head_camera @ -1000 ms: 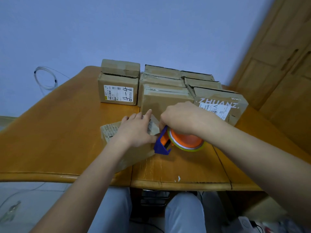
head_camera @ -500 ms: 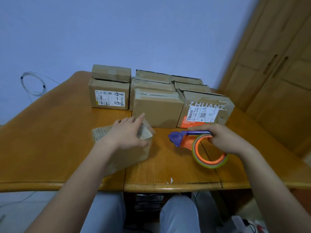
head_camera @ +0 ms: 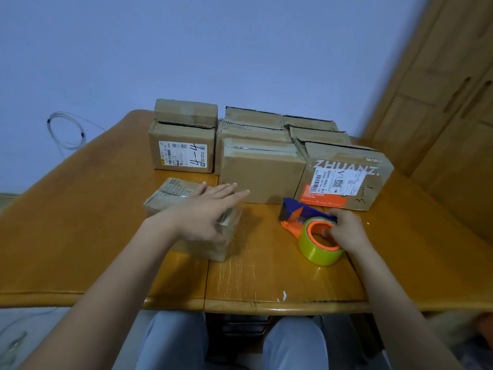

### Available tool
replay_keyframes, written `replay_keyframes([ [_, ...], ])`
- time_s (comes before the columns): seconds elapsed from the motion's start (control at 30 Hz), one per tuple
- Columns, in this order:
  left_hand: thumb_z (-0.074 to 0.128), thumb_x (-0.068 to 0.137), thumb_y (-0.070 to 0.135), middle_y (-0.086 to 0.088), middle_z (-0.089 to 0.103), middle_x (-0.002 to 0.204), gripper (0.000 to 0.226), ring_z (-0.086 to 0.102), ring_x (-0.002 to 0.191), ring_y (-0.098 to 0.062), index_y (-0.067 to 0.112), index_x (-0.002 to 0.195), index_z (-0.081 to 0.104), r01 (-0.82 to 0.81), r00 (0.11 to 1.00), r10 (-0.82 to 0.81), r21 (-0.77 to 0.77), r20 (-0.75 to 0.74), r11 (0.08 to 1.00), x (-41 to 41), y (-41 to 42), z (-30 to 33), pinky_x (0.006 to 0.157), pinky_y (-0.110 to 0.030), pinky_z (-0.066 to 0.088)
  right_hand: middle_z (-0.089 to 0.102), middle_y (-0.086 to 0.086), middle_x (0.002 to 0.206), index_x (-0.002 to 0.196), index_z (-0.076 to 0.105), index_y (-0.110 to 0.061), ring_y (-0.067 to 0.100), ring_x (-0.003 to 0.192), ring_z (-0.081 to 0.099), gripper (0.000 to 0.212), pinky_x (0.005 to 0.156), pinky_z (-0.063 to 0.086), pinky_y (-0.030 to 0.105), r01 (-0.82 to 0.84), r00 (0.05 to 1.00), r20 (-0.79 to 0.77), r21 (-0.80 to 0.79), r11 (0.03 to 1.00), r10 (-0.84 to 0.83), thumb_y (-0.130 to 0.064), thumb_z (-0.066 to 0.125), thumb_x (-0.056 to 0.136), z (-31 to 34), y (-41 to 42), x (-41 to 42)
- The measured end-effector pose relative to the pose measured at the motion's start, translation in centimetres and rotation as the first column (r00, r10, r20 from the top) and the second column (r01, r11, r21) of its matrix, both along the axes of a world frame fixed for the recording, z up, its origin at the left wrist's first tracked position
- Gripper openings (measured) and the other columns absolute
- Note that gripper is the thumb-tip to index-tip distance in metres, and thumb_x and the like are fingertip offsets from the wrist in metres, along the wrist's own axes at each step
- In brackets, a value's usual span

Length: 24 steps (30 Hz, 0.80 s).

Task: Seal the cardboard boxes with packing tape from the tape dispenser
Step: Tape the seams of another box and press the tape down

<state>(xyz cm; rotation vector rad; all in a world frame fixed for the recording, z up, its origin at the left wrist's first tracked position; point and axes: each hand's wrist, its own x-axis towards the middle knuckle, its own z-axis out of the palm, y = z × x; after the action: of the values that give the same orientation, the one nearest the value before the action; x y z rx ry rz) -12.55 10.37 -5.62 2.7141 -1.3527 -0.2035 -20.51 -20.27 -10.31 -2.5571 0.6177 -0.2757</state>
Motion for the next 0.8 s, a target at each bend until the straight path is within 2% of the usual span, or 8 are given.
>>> replay_keyframes([
  [0.07, 0.070, 0.080, 0.046, 0.004, -0.007, 0.161, 0.108, -0.009, 0.146, -0.008, 0.036, 0.149, -0.012, -0.001, 1.000, 0.001, -0.040, -0.013, 0.999, 0.3, 0.2, -0.2, 0.115, -0.037, -0.014, 0.070, 0.013, 0.094, 0.096, 0.069, -0.012, 0.030, 0.089, 0.062, 0.024, 0.069, 0.047, 0.033, -0.026, 0.998, -0.065, -0.064, 0.998, 0.021, -0.001, 0.070, 0.074, -0.1, -0.2, 0.6],
  [0.17, 0.074, 0.075, 0.049, 0.004, 0.002, 0.161, 0.120, -0.003, 0.146, -0.008, 0.037, 0.142, -0.025, -0.011, 1.000, 0.010, -0.075, -0.021, 0.997, 0.6, 0.2, -0.2, 0.116, -0.033, -0.011, 0.059, 0.008, 0.124, 0.122, 0.061, -0.016, 0.027, 0.115, 0.051, 0.041, 0.092, 0.045, 0.041, -0.024, 0.994, -0.110, -0.181, 0.983, 0.004, -0.016, 0.070, 0.082, 0.1, 0.0, 0.8],
  [0.27, 0.072, 0.071, 0.058, 0.001, 0.006, 0.161, 0.127, 0.001, 0.147, -0.010, 0.037, 0.136, -0.034, -0.025, 1.000, 0.024, -0.060, -0.010, 0.998, 0.6, 0.3, 0.0, 0.114, -0.028, -0.009, 0.046, 0.002, 0.139, 0.133, 0.053, -0.020, 0.024, 0.131, 0.032, 0.046, 0.102, 0.030, 0.045, 0.006, 0.990, 0.134, -0.269, 0.963, 0.031, -0.021, 0.064, 0.088, 1.0, 2.5, 0.0],
  [0.37, 0.062, 0.069, 0.072, 0.010, -0.013, 0.157, 0.124, -0.012, 0.142, -0.002, 0.036, 0.140, -0.032, -0.026, 0.999, 0.028, -0.052, 0.040, 0.998, 0.5, 0.8, 0.4, 0.113, -0.025, -0.010, 0.052, 0.000, 0.132, 0.123, 0.061, -0.018, 0.022, 0.127, 0.036, 0.035, 0.101, 0.033, 0.048, -0.035, 0.864, 0.484, -0.219, 0.975, 0.139, -0.025, 0.055, 0.090, 1.1, 6.0, -0.7],
  [0.5, 0.009, 0.062, 0.095, 0.013, -0.026, 0.154, 0.110, -0.028, 0.140, -0.003, 0.032, 0.146, -0.023, -0.010, 0.975, 0.026, -0.076, 0.221, 0.997, -0.2, 1.3, -0.4, 0.117, -0.031, -0.015, 0.056, -0.003, 0.128, 0.126, 0.060, -0.015, 0.016, 0.123, 0.046, 0.039, 0.103, 0.037, 0.039, -0.302, 0.673, 0.650, -0.194, 0.933, 0.353, -0.022, 0.044, 0.091, -0.5, 10.4, -0.5],
  [0.6, -0.018, 0.068, 0.083, 0.013, -0.017, 0.156, 0.092, -0.023, 0.142, -0.002, 0.037, 0.147, -0.017, -0.058, 0.981, 0.079, -0.124, 0.178, 0.991, -0.4, 1.2, -0.9, 0.116, -0.029, -0.016, 0.053, -0.003, 0.137, 0.133, 0.054, -0.013, 0.014, 0.131, 0.042, 0.049, 0.110, 0.030, 0.034, -0.447, 0.623, 0.621, -0.216, 0.868, 0.475, -0.013, 0.043, 0.086, -2.1, 12.8, 0.5],
  [0.7, -0.018, 0.072, 0.068, 0.013, -0.019, 0.156, 0.082, -0.022, 0.142, 0.000, 0.036, 0.147, -0.015, -0.080, 0.987, 0.096, -0.119, 0.129, 0.990, 0.0, 1.0, -0.8, 0.114, -0.024, -0.017, 0.041, -0.007, 0.147, 0.141, 0.045, -0.017, 0.013, 0.140, 0.032, 0.061, 0.115, 0.024, 0.031, -0.504, 0.610, 0.599, -0.212, 0.837, 0.519, -0.008, 0.042, 0.080, -3.2, 13.8, 1.5],
  [0.8, -0.017, 0.072, 0.058, 0.015, -0.022, 0.155, 0.078, -0.026, 0.139, 0.004, 0.035, 0.147, -0.016, -0.093, 0.990, 0.103, -0.108, 0.097, 0.990, 0.3, 0.8, -0.8, 0.110, -0.019, -0.021, 0.039, -0.005, 0.150, 0.142, 0.041, -0.017, 0.019, 0.142, 0.030, 0.063, 0.115, 0.026, 0.039, -0.513, 0.566, 0.625, -0.242, 0.824, 0.537, -0.006, 0.042, 0.079, -3.6, 13.9, 1.9],
])
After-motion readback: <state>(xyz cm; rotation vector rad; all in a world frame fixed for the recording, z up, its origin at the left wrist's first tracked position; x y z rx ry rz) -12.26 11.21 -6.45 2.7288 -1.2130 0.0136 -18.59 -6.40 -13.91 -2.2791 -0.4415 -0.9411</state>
